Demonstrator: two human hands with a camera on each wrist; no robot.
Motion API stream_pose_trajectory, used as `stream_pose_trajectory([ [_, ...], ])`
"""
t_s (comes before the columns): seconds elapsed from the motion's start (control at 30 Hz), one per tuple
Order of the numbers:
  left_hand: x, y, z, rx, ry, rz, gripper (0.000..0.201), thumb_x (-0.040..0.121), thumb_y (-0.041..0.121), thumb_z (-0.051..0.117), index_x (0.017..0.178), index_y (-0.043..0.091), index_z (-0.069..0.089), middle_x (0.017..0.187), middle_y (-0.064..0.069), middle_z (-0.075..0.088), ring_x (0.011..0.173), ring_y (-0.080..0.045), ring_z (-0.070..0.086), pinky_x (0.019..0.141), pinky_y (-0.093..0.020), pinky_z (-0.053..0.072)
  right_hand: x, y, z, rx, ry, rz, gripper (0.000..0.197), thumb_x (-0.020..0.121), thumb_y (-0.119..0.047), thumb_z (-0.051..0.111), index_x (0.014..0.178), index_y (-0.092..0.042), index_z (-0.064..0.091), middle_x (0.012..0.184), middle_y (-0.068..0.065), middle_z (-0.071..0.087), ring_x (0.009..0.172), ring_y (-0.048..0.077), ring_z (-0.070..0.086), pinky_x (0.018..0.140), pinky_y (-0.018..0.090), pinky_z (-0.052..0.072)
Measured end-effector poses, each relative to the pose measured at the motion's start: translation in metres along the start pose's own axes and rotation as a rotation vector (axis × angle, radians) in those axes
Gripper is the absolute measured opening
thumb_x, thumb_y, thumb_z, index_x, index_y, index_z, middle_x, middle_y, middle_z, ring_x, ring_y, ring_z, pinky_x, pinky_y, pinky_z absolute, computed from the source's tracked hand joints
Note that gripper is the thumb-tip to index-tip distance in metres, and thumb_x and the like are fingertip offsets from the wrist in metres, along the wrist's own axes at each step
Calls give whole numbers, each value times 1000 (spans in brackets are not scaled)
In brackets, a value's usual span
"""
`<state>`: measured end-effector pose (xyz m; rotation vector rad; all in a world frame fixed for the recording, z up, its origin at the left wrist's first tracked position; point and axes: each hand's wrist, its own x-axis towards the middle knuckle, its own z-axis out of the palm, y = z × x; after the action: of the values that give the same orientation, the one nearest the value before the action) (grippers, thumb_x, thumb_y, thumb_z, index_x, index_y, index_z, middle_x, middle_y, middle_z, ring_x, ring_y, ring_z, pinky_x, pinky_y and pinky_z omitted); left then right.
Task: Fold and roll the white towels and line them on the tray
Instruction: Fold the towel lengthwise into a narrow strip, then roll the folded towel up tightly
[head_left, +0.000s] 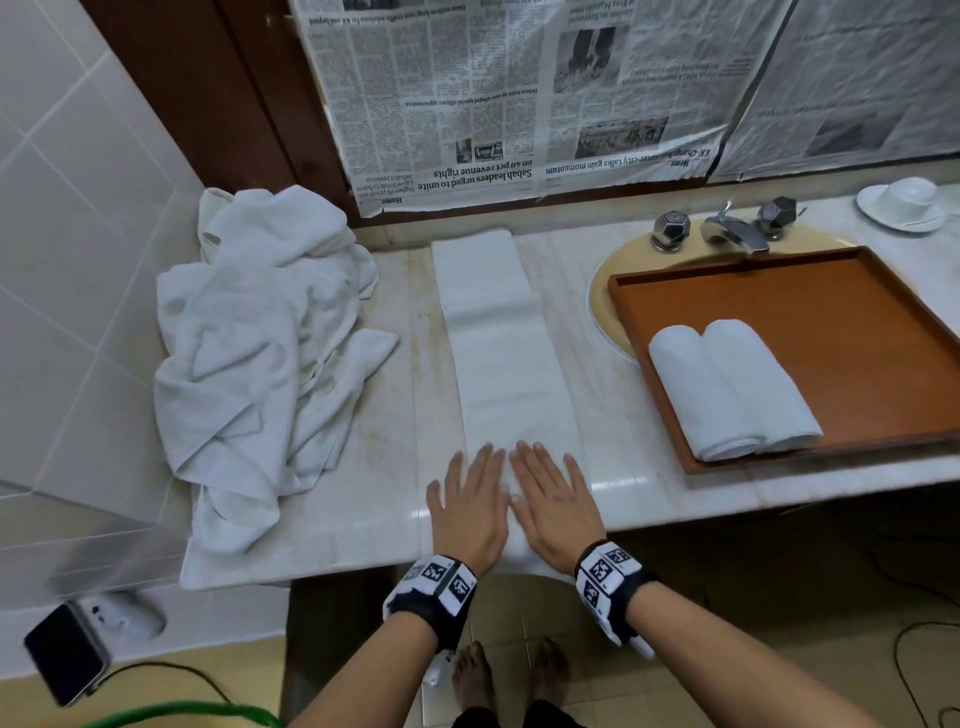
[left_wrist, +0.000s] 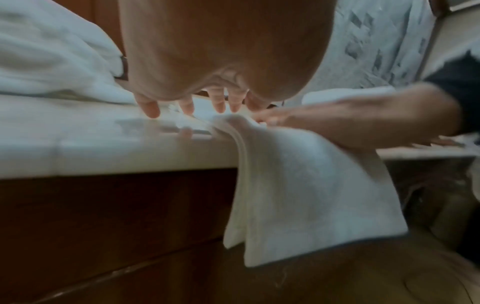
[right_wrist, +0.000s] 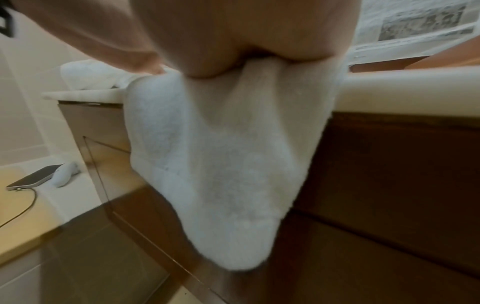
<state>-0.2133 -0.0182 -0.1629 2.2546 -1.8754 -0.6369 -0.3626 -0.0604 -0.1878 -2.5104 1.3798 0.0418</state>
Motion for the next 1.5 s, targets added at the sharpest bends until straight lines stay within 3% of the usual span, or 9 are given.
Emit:
stream_pose_trajectory([
  [0.3, 18, -37, -1, 78, -38, -150, 60, 94, 57, -10, 152, 45, -17, 157, 25, -24, 150, -19, -20, 116, -61, -11, -2, 47, -11, 34, 10, 198, 65, 97, -54, -3, 154, -26, -15, 159, -12, -25, 148, 14, -22, 117, 45, -16],
  [0.5, 3, -5, 6, 127, -57, 19, 55, 103, 53, 12, 156, 41, 15, 164, 20, 7, 152, -20, 5, 116, -55, 2, -5, 24, -12, -9, 28, -40, 58, 104, -44, 17, 154, -15, 29, 163, 1, 20, 149, 20, 22, 113, 48, 17],
  [0.7, 14, -12, 5, 209, -122, -38, 58, 101, 60, 16, 153, 40, 30, 160, 19, 26, 145, -24, 24, 112, -56, -2, 8, 49, -19, -23, -83, 120, 63, 103, -48, 15, 151, -12, 36, 159, 4, 31, 145, 18, 24, 114, 45, 10],
  [0.77, 28, -16, -4, 209, -146, -78, 60, 100, 62, 11, 154, 42, 24, 161, 24, 18, 148, -26, 23, 112, -56, -7, 20, 54, -25, -1, -122, 118, 65, 103, -47, 13, 147, -10, 42, 155, 6, 37, 142, 20, 32, 114, 44, 7],
  [0.87, 50, -17, -17, 182, -201, -94, 67, 88, 68, -11, 152, 47, -16, 156, 30, -24, 151, -22, -18, 110, -55, -24, 42, 53, -31, 24, -169, 134, 65, 103, -46, 15, 141, -8, 52, 151, 5, 43, 135, 20, 47, 113, 44, 8],
  [1.03, 100, -20, -41, 168, -191, -128, 61, 98, 62, 2, 151, 43, -22, 153, 28, -30, 149, -23, -24, 116, -60, -17, 101, 57, -51, 7, -165, 111, 84, 81, -56, -14, 152, -12, -13, 155, -5, -24, 149, 10, -9, 117, 39, -14],
  [1.1, 122, -24, -50, 174, -203, -117, 62, 100, 61, 8, 152, 42, -20, 154, 27, -29, 150, -23, -23, 116, -60, -16, 129, 61, -59, 20, -202, 149, 86, 77, -55, -20, 153, -16, -18, 152, -7, -31, 148, 10, -18, 119, 42, -14],
  [1.33, 200, -36, -66, 69, -175, -92, 62, 101, 60, 12, 154, 42, -13, 158, 26, -23, 150, -24, -21, 116, -61, -13, 205, 72, -77, 12, -171, 215, 64, 101, -46, 4, 157, -17, -7, 161, -6, -18, 151, 16, -11, 120, 46, -8],
  [1.5, 187, -27, -53, 24, -71, -14, 62, 96, 54, -1, 156, 41, 2, 161, 24, -13, 153, -20, -6, 118, -57, -2, 184, 39, -63, -27, -19, 74, 60, 99, -42, 23, 150, -13, 37, 158, 2, 32, 145, 20, 31, 115, 44, 13],
])
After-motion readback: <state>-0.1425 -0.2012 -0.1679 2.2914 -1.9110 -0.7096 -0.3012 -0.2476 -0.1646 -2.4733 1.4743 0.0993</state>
